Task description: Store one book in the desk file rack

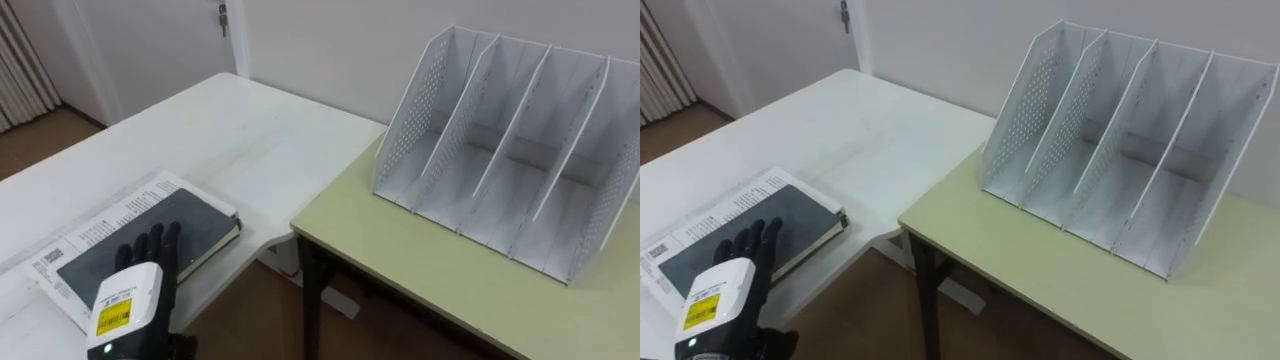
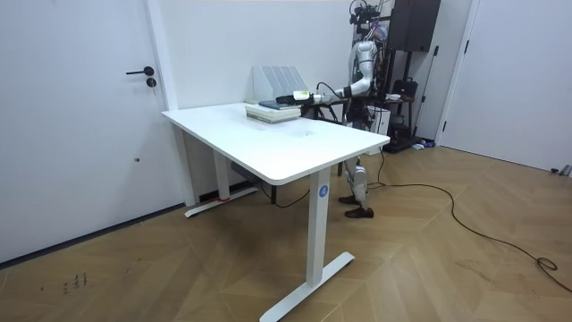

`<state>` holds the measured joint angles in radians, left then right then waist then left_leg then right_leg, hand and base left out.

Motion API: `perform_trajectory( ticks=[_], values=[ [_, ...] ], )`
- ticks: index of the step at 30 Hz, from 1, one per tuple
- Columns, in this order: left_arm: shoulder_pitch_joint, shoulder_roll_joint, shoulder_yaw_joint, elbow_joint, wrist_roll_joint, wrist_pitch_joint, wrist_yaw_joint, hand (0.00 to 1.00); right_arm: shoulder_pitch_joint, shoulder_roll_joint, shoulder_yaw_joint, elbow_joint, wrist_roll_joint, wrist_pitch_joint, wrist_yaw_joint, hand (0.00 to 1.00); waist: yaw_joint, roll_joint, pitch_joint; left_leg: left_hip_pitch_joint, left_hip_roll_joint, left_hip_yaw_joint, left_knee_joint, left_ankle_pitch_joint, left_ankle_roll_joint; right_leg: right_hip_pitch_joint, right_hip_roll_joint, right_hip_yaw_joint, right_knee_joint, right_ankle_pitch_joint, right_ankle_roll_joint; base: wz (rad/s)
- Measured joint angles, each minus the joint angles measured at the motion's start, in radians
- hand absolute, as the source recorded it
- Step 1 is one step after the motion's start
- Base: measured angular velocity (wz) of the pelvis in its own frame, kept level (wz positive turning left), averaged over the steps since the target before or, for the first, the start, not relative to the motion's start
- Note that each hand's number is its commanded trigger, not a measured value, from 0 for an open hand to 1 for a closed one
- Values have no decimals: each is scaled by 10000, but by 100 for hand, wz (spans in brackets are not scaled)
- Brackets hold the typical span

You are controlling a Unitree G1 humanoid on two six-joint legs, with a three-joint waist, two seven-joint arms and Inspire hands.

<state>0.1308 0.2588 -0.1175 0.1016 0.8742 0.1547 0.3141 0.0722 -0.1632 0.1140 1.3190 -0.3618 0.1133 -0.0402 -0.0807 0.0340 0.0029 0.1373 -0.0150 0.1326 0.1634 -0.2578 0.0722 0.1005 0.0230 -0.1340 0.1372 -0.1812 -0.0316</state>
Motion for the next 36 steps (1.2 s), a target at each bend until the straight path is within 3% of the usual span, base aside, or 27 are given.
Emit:
perform_trajectory(
  ticks=[9,10,12,21,24,36],
  values=[
    [-260,31,5,185,-3,129,-188,0,-12,-3,-186,-38,-1,121,-13,0,-3,33,27,14,0,33,2,0,0,-43,4,19,28,0,0,0],
    [-261,31,5,185,-7,144,-205,40,0,-1,-191,-40,-2,122,-11,0,-4,44,30,21,0,36,2,0,0,-47,5,29,36,0,0,0],
    [-261,31,7,206,-105,182,-216,100,-8,-2,-196,-43,3,167,-11,0,7,44,32,45,1,42,1,0,0,-43,4,45,60,0,0,-4],
    [-699,41,317,628,-135,-36,-76,100,-26,-37,-294,-101,-14,195,-19,0,37,100,2,87,7,41,4,0,0,-49,6,85,196,0,1,-1],
    [-934,66,516,851,-157,14,-115,100,-26,-44,-303,-99,-7,194,-27,0,14,216,-48,137,10,36,12,0,0,-45,5,105,307,-2,-1,0],
    [-979,73,642,769,-71,84,107,100,-11,-80,-595,-88,-4,334,-217,0,-30,240,-66,147,18,24,34,1,2,-50,7,88,380,5,-4,0]
  ],
)
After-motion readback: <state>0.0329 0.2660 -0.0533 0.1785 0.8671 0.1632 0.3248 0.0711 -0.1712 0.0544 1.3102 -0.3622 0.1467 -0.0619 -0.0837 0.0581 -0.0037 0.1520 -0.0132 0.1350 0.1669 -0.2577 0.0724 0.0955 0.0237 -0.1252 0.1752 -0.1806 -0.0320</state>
